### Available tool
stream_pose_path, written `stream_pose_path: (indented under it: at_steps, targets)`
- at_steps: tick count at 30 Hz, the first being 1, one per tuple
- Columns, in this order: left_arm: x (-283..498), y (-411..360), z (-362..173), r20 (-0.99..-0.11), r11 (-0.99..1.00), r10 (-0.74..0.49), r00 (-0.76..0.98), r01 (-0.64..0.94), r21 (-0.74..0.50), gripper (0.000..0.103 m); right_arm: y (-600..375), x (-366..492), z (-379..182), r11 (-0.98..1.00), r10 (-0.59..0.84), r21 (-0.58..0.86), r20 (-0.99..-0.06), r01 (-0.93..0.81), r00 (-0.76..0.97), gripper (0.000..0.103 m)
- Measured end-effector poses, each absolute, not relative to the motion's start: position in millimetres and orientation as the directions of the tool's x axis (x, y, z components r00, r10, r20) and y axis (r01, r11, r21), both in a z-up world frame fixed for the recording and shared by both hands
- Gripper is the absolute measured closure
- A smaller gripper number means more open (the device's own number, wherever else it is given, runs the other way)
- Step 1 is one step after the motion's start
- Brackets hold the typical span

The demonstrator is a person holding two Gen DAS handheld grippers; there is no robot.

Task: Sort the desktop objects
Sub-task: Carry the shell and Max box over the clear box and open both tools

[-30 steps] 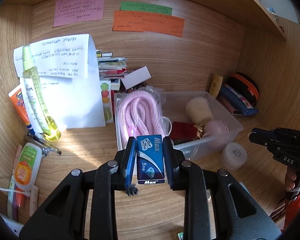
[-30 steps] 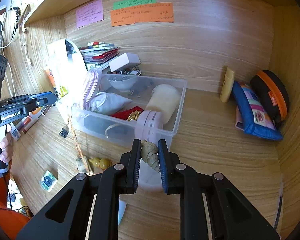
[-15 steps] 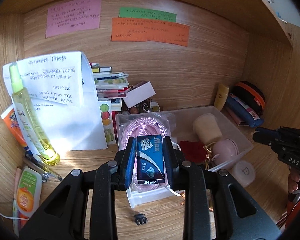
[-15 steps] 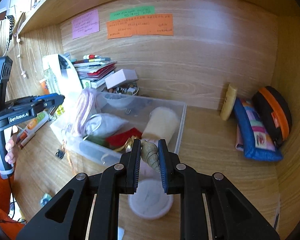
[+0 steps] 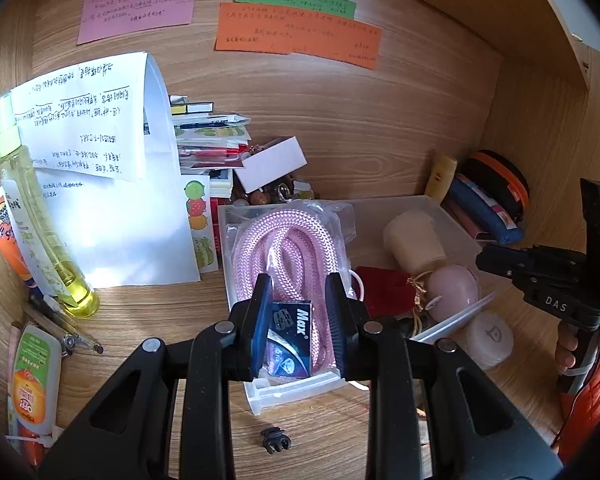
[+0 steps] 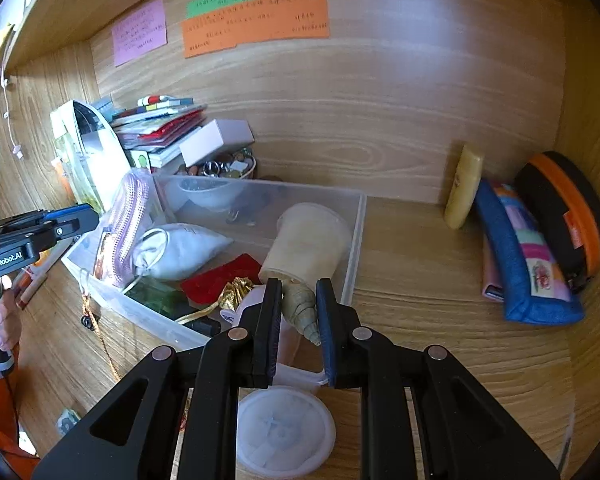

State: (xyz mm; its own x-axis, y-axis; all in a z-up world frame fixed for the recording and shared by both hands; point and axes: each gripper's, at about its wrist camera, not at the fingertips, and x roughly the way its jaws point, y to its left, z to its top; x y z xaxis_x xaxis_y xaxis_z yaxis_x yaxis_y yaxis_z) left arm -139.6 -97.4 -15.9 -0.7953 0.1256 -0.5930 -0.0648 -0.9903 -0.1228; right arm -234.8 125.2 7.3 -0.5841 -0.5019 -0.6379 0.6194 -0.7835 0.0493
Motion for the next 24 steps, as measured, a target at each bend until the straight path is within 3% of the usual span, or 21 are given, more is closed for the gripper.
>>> stream_pose_path:
  at_steps: [10, 14, 20, 24]
  targets:
    - [-143.5, -95.4, -20.7, -0.609, -0.992, 0.114, -0.785, -0.062, -0.107, 0.076, 122.5, -233.1, 0.8, -0.779, -0.481, 0.006, -0.648, 0.627, -0.591, 0.087]
    - [-141.8, -97.2, -19.9, -0.598, -0.992, 0.112, -0.793, -0.056, -0.11, 0.07, 120.9, -231.3, 1.4, -0.773, -0.483, 0.0, -0.649, 0.634, -0.588, 0.084]
    - [-137.9, -97.8, -15.7, -0.579, -0.992, 0.108, -0.808, -0.053, -0.111, 0.063, 120.8, -222.3, 7.6, -0.773, -0.486, -0.006, -0.637, 0.634, -0.599, 0.062]
    - [-131.7, -91.9, -10.7, -0.555, -0.995, 0.091, -0.827, -0.051, -0.088, 0.05, 122.7, -211.3, 13.9, -0.772, -0.49, -0.016, -0.622, 0.636, -0.611, 0.031]
